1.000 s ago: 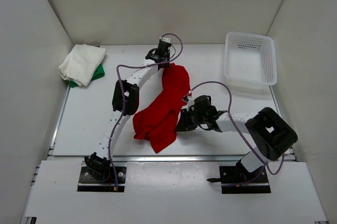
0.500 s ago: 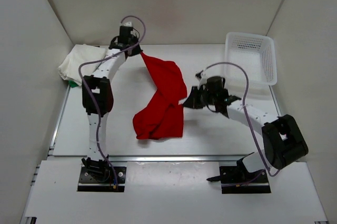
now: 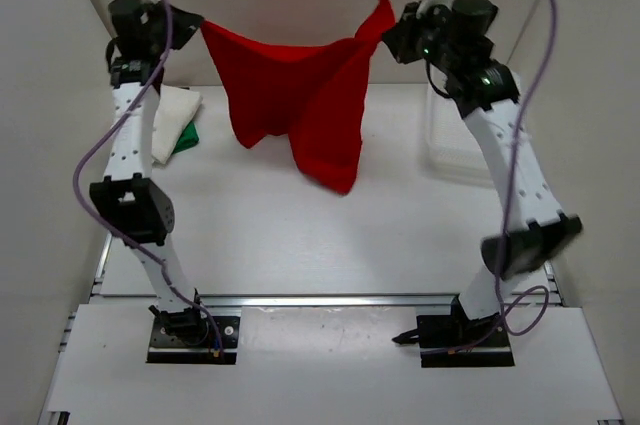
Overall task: Fold and stack the t-shirts
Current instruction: Flatten out the tshirt
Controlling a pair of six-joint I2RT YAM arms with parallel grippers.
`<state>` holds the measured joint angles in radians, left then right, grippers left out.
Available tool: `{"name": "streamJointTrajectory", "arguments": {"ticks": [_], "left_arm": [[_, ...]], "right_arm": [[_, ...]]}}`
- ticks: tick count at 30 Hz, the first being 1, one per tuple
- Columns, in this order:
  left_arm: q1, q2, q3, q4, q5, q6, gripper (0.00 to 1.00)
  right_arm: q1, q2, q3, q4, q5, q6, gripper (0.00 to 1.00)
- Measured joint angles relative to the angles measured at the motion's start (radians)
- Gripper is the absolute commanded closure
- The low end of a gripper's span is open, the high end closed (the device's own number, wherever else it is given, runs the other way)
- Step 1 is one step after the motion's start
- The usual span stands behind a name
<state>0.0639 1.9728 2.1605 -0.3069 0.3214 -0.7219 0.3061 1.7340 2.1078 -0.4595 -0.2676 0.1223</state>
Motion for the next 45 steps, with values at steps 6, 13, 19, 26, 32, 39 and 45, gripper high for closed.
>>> {"name": "streamJointTrajectory", "arguments": {"ticks": [6, 13, 19, 26, 32, 39, 45], "left_arm": [[0.151, -0.373, -0.507, 0.146, 0.026, -0.038, 1.0], [0.071, -0.93, -1.29, 0.253, -0.084, 0.003, 0.78], [0.032, -1.123, -1.661, 0.115, -0.263, 0.039, 0.51], [-0.011, -1.155, -1.697, 0.071, -0.364, 0.069, 0.51], [-0.001, -1.084, -1.784, 0.169, -0.36, 0.032, 0.47], [0.007, -0.919, -1.812, 0.224, -0.362, -0.047, 0.3], [-0.001, -0.815, -1.809, 0.276, -0.368, -0.085, 0.55]], "right_arm": [[0.113, -0.495, -0.469, 0.06, 0.108, -0.059, 1.0], [0.211, -0.894, -1.36, 0.137, 0.203, 0.059, 0.87], [0.197, -0.995, -1.706, -0.05, 0.137, 0.192, 0.63], [-0.081, -1.0, -1.603, 0.103, -0.028, 0.228, 0.82], [-0.049, -0.89, -1.605, 0.195, -0.048, 0.279, 0.82], [0.074, -0.851, -1.653, 0.307, -0.059, 0.32, 0.8], [0.068, -0.837, -1.696, 0.338, -0.082, 0.335, 0.81]]}}
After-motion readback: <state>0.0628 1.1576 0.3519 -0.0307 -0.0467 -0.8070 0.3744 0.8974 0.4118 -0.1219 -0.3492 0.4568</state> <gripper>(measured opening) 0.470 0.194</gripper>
